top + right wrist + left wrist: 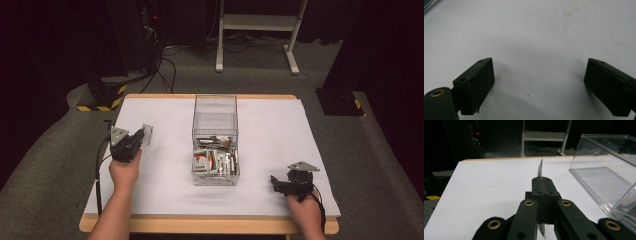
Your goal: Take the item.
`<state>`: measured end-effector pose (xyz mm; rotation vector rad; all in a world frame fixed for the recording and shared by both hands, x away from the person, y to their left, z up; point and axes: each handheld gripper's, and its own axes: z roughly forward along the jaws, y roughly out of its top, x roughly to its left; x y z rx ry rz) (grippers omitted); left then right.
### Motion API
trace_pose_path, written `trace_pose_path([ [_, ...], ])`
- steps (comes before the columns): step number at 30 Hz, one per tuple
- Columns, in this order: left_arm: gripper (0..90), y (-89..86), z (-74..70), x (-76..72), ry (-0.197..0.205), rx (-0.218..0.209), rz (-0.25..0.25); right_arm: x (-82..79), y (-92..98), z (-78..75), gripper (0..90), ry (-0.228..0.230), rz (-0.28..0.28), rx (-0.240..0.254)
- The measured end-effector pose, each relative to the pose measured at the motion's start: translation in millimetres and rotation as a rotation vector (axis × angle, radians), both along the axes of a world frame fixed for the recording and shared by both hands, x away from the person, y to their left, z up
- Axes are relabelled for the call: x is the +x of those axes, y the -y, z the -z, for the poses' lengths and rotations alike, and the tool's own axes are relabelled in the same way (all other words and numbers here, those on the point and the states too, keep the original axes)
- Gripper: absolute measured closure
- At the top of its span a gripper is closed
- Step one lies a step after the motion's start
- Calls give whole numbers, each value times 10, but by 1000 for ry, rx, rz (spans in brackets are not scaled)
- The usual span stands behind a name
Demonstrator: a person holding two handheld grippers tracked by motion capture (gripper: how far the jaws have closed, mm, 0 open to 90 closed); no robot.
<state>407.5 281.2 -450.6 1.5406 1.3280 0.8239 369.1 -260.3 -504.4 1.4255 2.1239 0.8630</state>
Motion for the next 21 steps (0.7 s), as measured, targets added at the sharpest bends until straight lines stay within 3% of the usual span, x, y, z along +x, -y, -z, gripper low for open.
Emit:
trace_pose_path([
  [9,900,57,125,89,-43,31,-5,0,1,0,93,0,0,1],
  [21,879,223,182,116,-57,-4,45,0,1,0,93,-1,1,3],
])
